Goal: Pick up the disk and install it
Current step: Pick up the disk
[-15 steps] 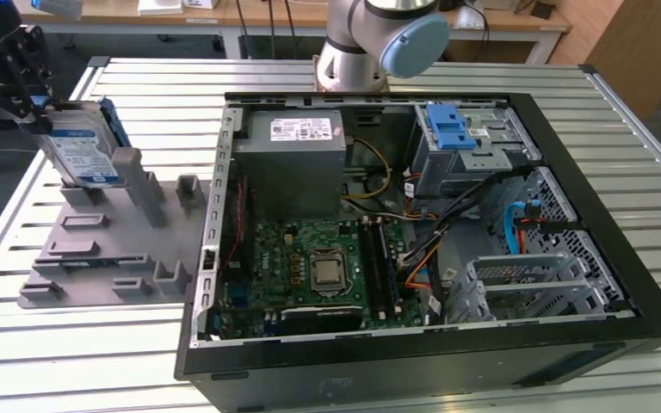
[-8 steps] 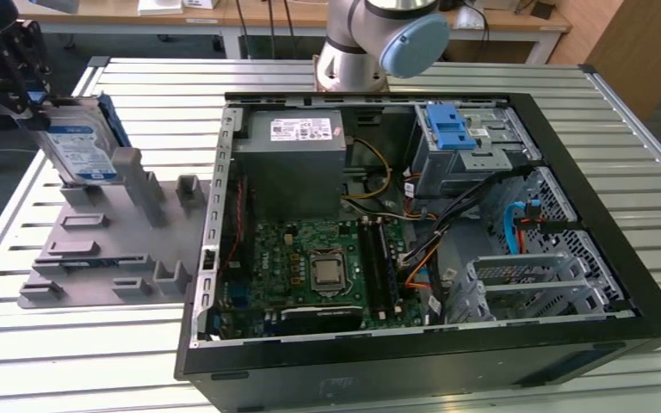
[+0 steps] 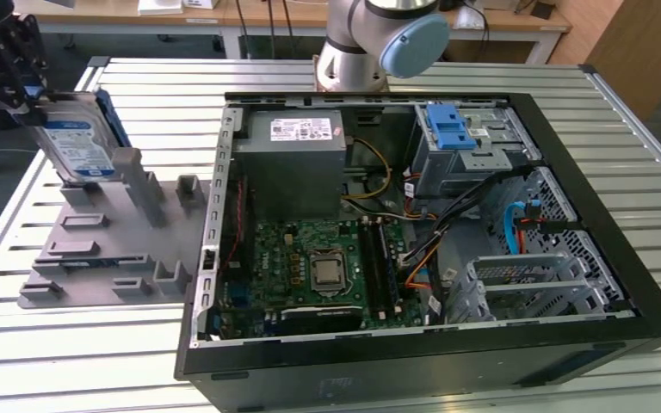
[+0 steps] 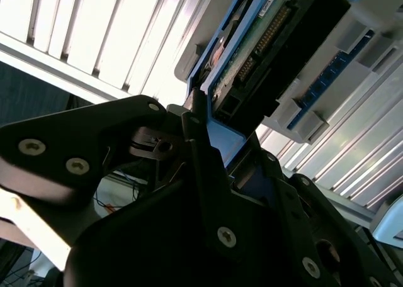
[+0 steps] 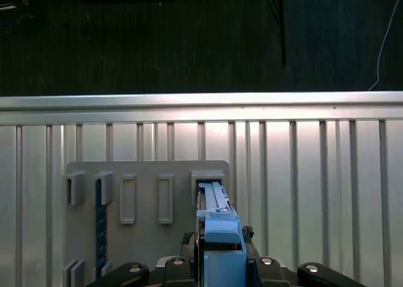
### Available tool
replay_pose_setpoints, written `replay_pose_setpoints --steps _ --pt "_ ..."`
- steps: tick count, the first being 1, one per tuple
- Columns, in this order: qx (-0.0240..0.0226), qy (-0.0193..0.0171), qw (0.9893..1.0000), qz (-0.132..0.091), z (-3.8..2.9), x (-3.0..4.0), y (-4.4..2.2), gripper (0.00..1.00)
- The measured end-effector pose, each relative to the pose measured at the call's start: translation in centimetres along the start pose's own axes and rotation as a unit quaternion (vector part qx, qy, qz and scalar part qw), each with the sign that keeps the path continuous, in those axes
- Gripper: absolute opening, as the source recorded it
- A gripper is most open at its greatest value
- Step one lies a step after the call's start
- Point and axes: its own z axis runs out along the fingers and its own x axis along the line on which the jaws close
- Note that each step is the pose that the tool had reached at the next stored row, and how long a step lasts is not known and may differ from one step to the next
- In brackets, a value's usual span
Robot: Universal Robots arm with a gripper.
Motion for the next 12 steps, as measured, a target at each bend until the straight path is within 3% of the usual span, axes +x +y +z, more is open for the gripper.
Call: replay_pose_setpoints --steps 12 --pt "0.0 -0.0001 1.0 0.0 -0.98 -0.01 0.01 0.36"
